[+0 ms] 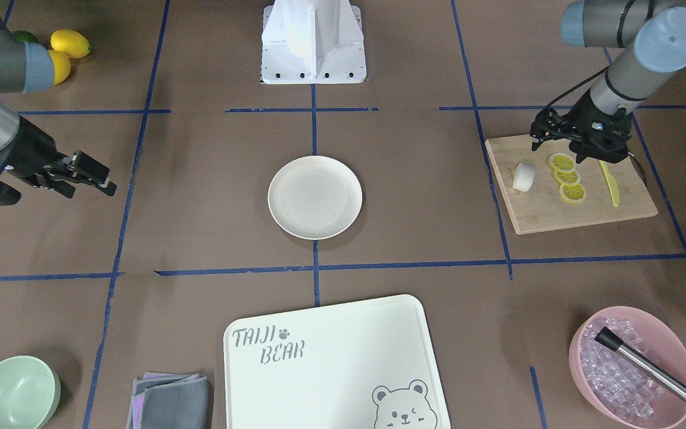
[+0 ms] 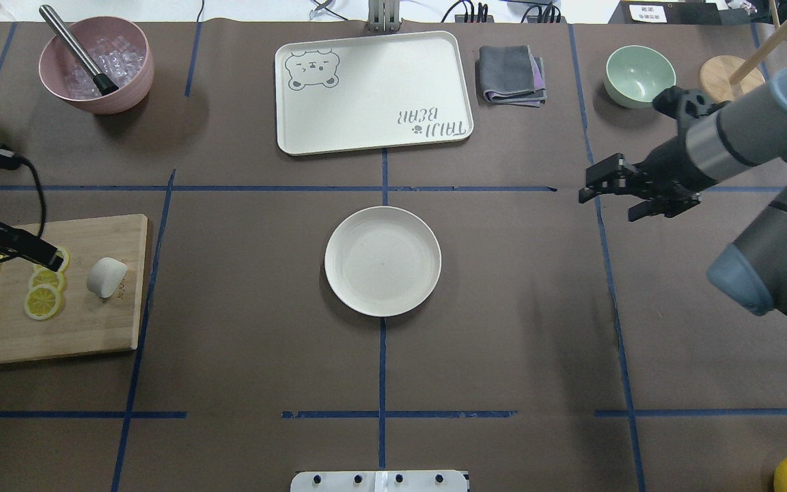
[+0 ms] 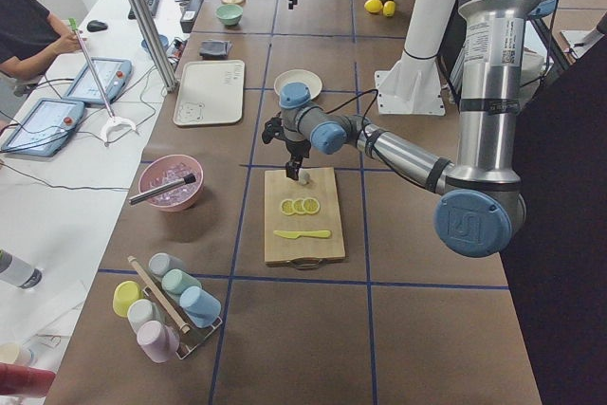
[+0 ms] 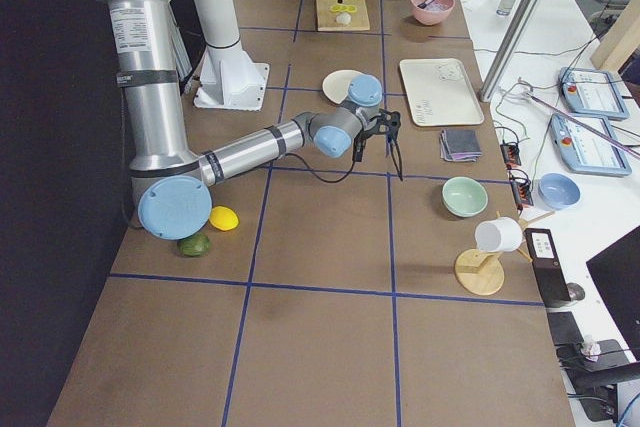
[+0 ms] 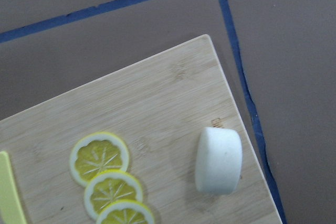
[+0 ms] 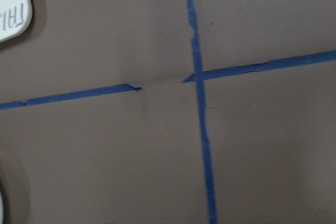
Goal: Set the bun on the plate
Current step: 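Lower the left gripper onto the white bun on the cutting board and grasp it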
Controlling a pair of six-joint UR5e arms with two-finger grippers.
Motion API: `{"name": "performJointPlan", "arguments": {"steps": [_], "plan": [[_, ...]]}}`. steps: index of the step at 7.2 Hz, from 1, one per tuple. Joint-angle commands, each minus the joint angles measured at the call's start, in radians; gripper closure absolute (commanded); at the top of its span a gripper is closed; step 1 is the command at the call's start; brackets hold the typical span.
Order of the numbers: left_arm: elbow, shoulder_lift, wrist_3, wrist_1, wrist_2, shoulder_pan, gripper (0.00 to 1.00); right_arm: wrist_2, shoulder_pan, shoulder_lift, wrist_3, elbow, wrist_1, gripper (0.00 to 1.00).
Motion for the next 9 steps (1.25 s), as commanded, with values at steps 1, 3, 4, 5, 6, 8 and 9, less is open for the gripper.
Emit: {"name": "performJointPlan", "arguments": {"steps": [1, 3, 4, 5, 6, 8, 9], "plan": [[0.069, -0.059, -0.072, -0.063, 0.038, 0.083, 0.01, 0.006, 0.028, -0.049, -0.084, 0.001, 0.002, 0.0], [0.143, -0.057, -0.082, -0.166, 0.102, 0.106, 0.01, 0.002, 0.028, -0.049, -0.084, -0.001, 0.002, 0.0], [0.142, -0.057, -0.085, -0.168, 0.103, 0.108, 0.01, 0.002, 0.028, -0.049, -0.084, 0.001, 0.002, 0.0], [0.134, -0.05, -0.083, -0.167, 0.103, 0.108, 0.01, 0.002, 0.028, -0.049, -0.084, 0.004, 0.002, 0.0], [0.136, -0.047, -0.083, -0.167, 0.106, 0.106, 0.01, 0.003, 0.028, -0.047, -0.084, 0.007, 0.004, 0.0], [0.145, -0.042, -0.082, -0.167, 0.106, 0.108, 0.11, 0.003, 0.028, -0.047, -0.084, 0.007, 0.004, 0.0], [0.146, -0.042, -0.08, -0.165, 0.106, 0.108, 0.22, 0.003, 0.028, -0.049, -0.084, 0.007, 0.004, 0.0]]}}
